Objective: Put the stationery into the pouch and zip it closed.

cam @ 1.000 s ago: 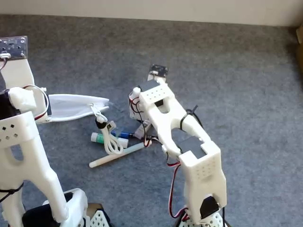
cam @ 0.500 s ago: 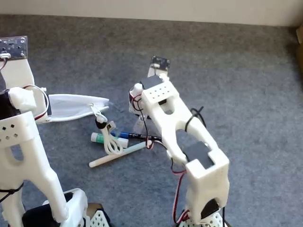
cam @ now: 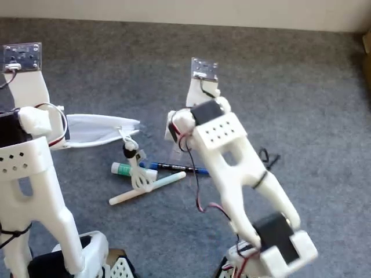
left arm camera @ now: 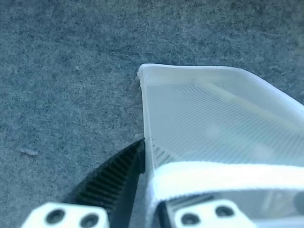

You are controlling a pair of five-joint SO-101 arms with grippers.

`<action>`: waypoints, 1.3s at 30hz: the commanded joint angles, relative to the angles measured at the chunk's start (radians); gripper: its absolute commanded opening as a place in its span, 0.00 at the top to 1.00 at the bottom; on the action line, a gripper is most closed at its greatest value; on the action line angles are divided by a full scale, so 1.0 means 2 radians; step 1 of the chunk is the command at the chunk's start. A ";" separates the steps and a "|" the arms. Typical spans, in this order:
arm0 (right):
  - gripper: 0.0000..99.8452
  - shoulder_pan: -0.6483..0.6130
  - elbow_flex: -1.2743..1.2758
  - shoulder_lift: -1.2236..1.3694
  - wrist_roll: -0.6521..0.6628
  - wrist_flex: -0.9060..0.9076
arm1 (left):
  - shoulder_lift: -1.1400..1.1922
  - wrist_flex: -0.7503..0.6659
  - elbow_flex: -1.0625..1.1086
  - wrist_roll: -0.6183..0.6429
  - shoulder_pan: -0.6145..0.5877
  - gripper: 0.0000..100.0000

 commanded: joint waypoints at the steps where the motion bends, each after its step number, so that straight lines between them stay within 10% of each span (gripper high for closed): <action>1: 0.99 0.003 0.011 -0.094 0.035 -0.001 | -0.001 -0.008 -0.003 0.011 0.026 0.99; 23: 0.99 -0.087 0.307 -0.481 0.175 -0.319 | 0.003 0.009 -0.061 0.012 0.030 0.99; 39: 0.99 -0.149 0.356 -0.522 0.214 -0.534 | 0.000 0.010 -0.052 0.010 0.030 0.99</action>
